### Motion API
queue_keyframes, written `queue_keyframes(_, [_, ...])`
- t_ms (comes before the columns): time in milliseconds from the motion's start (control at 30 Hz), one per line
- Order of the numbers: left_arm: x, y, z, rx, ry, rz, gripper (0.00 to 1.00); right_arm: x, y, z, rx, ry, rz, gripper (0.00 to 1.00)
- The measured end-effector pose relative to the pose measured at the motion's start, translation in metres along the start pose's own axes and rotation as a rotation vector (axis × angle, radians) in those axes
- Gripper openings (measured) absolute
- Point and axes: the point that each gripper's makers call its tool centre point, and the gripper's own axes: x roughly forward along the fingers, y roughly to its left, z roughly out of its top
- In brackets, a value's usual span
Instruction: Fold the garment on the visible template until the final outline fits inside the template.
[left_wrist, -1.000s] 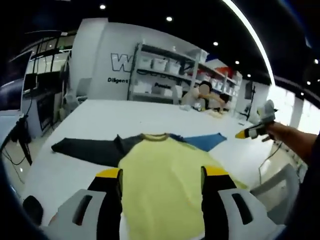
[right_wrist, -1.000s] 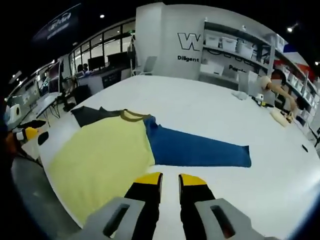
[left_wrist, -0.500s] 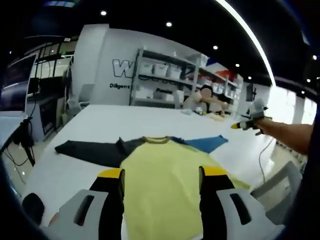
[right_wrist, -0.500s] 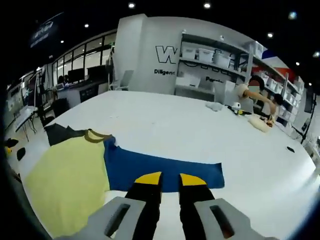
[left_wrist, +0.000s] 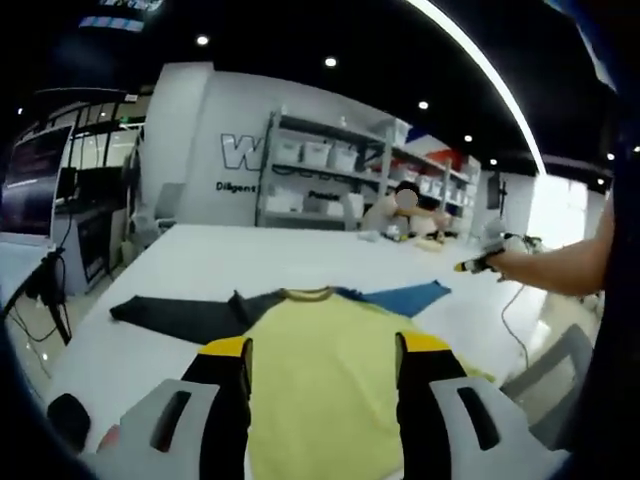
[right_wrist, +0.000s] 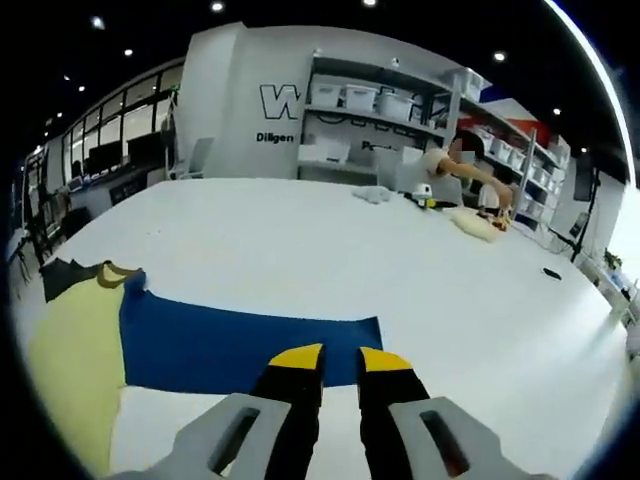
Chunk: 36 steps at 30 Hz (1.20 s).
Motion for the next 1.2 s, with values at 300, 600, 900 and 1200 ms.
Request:
queue_keyframes(300, [0.0,0.008,-0.004,-0.007,0.011,0.028,0.51,0.044,-0.026,-0.029,0.064,0.086,-0.036,0.1])
queue_keyframes(600, [0.001,0.014,-0.011,0.001,0.048,0.057,0.48,0.065,-0.03,-0.036,0.052,0.135,-0.032,0.11])
queue_keyframes(900, [0.001,0.012,-0.014,0.012,0.07,0.068,0.46,0.074,-0.034,-0.04,0.039,0.158,-0.024,0.13])
queue_keyframes(1200, [0.002,0.013,-0.018,0.009,0.095,0.073,0.44,0.076,-0.029,-0.044,0.063,0.167,0.008,0.16])
